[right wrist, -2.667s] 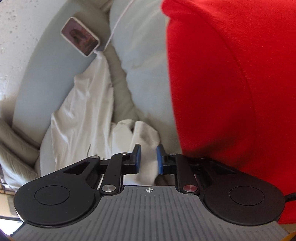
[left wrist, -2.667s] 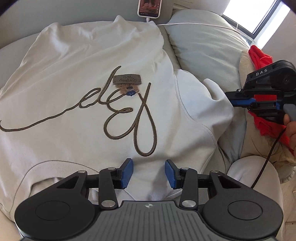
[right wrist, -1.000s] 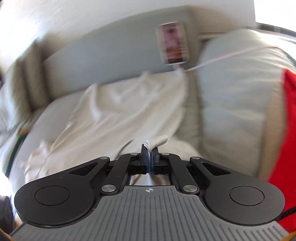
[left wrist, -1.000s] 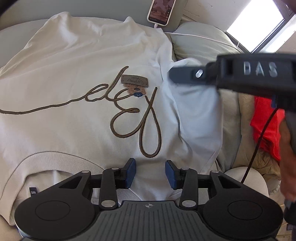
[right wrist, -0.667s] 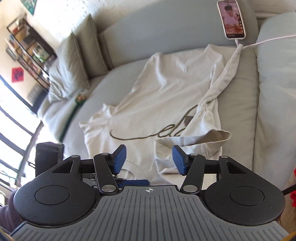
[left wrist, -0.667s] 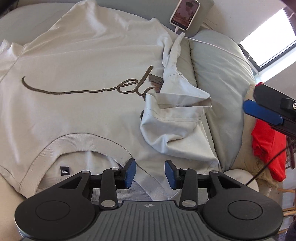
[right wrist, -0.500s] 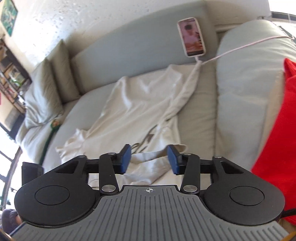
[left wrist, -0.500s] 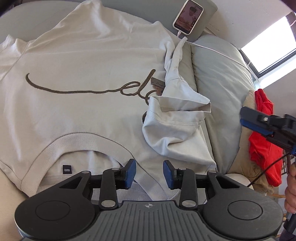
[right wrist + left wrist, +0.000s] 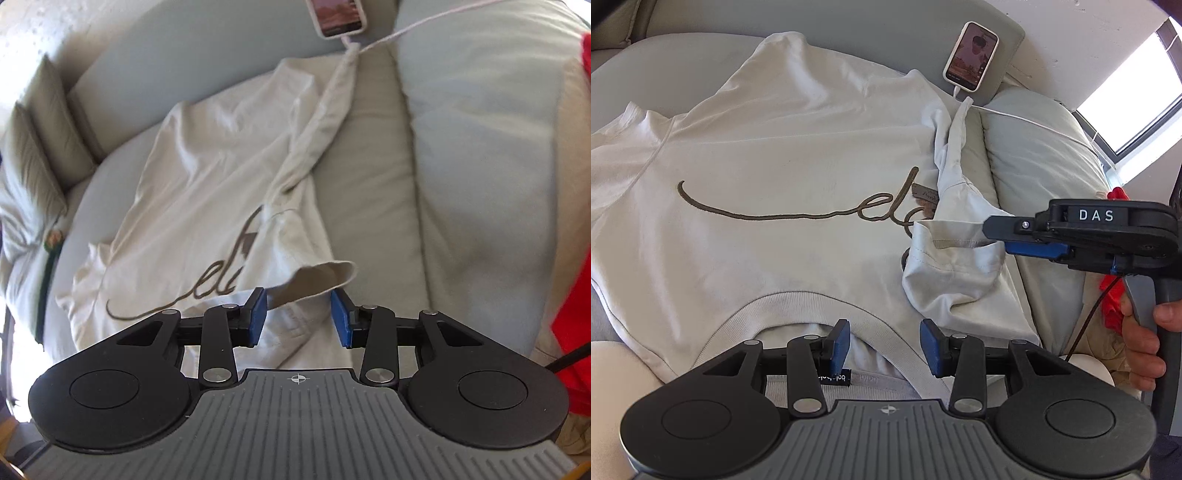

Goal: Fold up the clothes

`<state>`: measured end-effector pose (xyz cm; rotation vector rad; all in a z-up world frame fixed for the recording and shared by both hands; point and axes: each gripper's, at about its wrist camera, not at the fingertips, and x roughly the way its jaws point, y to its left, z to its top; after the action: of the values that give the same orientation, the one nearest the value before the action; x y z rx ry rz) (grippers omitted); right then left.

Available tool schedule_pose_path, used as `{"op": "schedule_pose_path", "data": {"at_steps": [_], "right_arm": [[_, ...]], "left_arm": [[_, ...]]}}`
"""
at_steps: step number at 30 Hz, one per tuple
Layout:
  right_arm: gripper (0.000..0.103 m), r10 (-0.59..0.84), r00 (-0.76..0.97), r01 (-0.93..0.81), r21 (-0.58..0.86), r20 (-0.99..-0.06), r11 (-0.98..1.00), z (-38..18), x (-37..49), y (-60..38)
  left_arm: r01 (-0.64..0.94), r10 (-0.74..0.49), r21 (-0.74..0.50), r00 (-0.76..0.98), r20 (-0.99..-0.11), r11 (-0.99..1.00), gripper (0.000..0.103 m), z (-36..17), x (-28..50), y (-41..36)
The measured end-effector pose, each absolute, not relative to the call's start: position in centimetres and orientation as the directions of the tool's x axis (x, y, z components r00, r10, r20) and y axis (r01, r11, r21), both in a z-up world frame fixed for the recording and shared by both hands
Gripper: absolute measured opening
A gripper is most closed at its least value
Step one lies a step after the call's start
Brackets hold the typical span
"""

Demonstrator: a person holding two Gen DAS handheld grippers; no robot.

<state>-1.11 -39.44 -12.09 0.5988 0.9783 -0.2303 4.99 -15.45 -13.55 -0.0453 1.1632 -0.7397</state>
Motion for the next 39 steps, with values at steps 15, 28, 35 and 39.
{"op": "schedule_pose_path", "data": {"at_steps": [15,28,35,39], "right_arm": [[0.04,0.21,0.495,0.344,0.412,-0.843,0.844,-12.4,0.4,-35.9],[0.003,-0.052,0.424,0.225,0.05,-0.904,0.973,-14.6,2.5,-30.1],[0.002,-0.136,0.575,0.322,0.07,-0.807,0.944,-8.5,-1.3,-32.9],[0.002,-0.235,0.619,0.439,0.082,-0.75,0.895,-5.1,-5.2,-37.0]], "left_arm": [[0.468,-0.558,-0.431,0.172,-0.812,0.772,0.041,-14.4,5.2,-13.9],[0.458,-0.55,-0.425,0.183,-0.815,0.781,0.041,-14.6,5.0,-13.4],[0.503,-0.526,-0.373,0.202,-0.826,0.78,0.041,-14.1,4.2,-14.1],[0.548,-0.562,-0.391,0.183,-0.807,0.74,0.041,-13.1,3.3,-15.0]]}}
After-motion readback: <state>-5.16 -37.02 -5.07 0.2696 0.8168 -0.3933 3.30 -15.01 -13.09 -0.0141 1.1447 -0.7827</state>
